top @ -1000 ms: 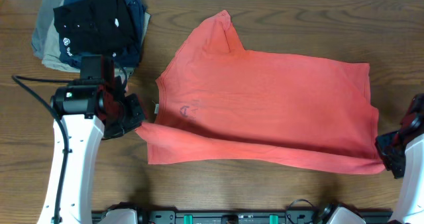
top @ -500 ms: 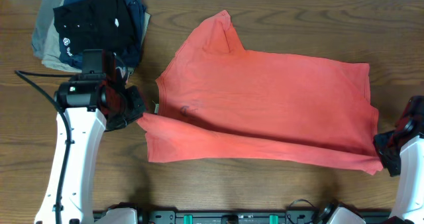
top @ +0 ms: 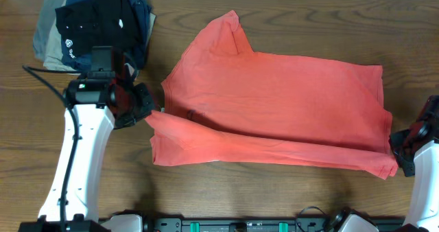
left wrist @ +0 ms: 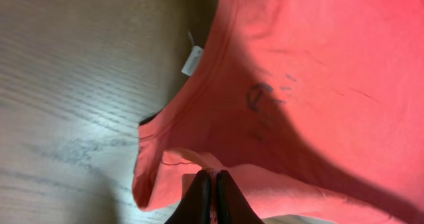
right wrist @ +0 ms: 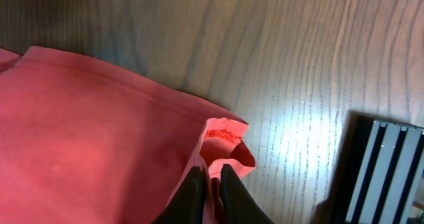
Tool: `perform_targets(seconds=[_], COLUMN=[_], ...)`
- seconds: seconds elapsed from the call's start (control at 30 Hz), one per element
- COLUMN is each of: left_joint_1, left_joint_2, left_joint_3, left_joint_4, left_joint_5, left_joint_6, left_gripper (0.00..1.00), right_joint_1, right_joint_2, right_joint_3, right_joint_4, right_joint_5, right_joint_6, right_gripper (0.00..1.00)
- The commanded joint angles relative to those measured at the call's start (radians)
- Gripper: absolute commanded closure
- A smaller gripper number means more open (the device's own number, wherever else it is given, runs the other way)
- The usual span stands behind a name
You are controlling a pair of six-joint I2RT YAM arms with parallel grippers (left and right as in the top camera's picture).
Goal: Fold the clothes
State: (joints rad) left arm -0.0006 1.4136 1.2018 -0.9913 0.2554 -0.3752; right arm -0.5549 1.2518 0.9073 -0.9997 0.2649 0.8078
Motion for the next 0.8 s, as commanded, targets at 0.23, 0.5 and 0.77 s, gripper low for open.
perform_targets(seconds=[0.23,0.5,0.77], left_joint_1=[-0.064,-0.064,-0.064], left_joint_2=[0.079,0.128,0.163], left_joint_3=[-0.007,-0.007,-0.007], left_joint_4=[0.101,0.145,0.148], left_joint_5=[-0.007,-0.018,-0.040], left_joint_6=[-0.041,-0.046,-0.045], left_gripper=[0.94,0.94,0.47], right_joint_1=[-0.009,-0.008,-0.008], right_joint_2=[0.074,0.179,0.227], right_joint_3=[-0.031,-0.031,-0.029], right_joint_4=[0.100,0.182,0.255], right_joint_5=[-0.011,-0.038,-0.119], right_joint_6=[0.002,-0.010,-0.126], right_gripper=[0.94,0.94,0.37])
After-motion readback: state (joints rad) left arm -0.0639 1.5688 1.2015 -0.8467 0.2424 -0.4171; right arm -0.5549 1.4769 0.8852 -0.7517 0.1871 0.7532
